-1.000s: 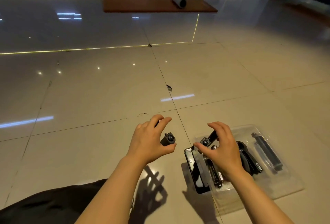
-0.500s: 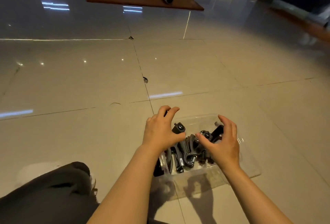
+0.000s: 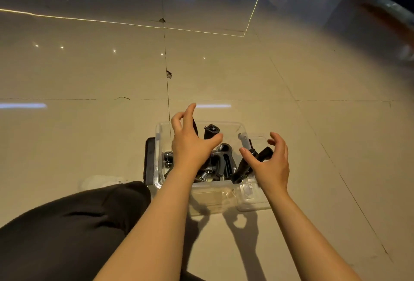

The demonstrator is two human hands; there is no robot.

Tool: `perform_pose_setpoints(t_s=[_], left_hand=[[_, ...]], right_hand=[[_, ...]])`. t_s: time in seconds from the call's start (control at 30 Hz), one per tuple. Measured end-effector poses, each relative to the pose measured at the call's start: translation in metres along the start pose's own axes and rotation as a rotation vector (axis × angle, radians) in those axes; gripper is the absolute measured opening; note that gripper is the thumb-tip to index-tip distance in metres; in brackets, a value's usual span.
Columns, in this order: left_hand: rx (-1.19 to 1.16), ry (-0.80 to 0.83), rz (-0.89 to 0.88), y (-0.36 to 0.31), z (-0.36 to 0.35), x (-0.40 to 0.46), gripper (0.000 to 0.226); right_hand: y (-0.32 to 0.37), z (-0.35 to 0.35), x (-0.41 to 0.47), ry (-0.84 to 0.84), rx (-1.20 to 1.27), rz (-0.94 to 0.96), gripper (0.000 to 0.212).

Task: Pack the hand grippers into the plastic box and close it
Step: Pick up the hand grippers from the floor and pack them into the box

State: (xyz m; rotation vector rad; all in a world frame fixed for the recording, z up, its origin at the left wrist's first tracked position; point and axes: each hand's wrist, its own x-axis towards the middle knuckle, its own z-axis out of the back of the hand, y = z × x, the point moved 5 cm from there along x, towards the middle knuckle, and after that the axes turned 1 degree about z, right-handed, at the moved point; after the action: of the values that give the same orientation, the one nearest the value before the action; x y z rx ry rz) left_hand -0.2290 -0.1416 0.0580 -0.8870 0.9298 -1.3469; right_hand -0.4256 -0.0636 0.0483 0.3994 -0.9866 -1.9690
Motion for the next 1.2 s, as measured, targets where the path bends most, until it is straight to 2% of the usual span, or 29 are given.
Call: perform_pose_setpoints(t_s=[0.2, 0.33, 0.47, 0.6, 0.73, 1.0, 1.2], left_hand=[[-0.205, -0.062, 0.175, 0.016, -0.009, 0.014, 0.089], [-0.136, -0.058, 0.170, 0.023, -0.005, 0.025, 0.093], [-0.080, -0.036, 0.212, 0.034, 0.000, 0.032, 0.095], [-0.043, -0.079, 0.248, 0.039, 0.003, 0.035, 0.092], [-0.010, -0.173, 0.199, 0.021, 0.007, 0.039, 0.083], [0.103, -0.318, 0.145, -0.008, 0.021, 0.042, 0.086], [0.407, -0.256, 0.050, 0.006, 0.021, 0.011, 0.085]], right_hand=[[-0.013, -0.032, 0.019, 0.043, 0.043, -0.110, 0.083], [-0.017, -0.050, 0.030, 0.083, 0.079, -0.203, 0.087], [-0.023, -0.056, 0.038, 0.126, 0.045, -0.218, 0.088], [-0.028, -0.060, 0.047, 0.186, 0.024, -0.217, 0.091], [-0.025, -0.064, 0.061, 0.285, 0.011, -0.178, 0.093], [-0.025, -0.081, 0.096, 0.465, -0.033, -0.109, 0.096], [-0.033, -0.117, 0.104, 0.575, -0.077, -0.088, 0.098]])
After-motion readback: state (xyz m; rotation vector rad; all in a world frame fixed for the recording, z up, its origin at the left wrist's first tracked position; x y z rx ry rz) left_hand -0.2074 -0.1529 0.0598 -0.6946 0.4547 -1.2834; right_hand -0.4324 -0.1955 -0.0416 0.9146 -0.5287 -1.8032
